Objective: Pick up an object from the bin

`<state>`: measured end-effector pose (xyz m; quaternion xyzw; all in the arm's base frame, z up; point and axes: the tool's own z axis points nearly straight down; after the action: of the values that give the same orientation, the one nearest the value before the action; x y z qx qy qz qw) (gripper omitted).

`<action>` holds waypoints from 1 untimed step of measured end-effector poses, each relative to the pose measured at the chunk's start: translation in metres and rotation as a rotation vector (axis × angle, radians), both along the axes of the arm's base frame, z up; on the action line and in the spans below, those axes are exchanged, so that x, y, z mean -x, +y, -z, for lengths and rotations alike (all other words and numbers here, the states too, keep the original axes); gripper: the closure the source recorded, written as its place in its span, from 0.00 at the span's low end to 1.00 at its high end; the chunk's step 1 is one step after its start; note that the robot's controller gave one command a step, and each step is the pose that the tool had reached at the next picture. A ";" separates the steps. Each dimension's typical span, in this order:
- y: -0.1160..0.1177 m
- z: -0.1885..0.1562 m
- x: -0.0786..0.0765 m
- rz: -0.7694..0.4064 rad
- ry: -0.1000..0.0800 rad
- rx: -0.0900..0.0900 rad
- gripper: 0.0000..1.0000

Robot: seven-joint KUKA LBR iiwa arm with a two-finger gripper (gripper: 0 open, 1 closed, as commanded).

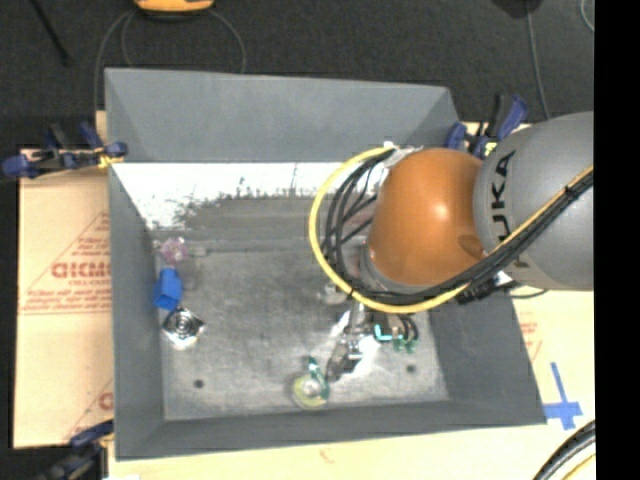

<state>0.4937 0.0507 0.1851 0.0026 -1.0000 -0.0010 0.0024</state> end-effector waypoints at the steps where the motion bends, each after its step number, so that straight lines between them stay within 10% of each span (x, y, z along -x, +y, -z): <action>1: 0.021 0.108 0.009 -0.586 -0.029 0.006 0.00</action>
Offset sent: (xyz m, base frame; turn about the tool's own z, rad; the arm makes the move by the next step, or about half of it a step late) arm -0.0175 0.0219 -0.1151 -0.5888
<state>0.4845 0.0713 0.0767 0.2911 -0.9566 0.0029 -0.0117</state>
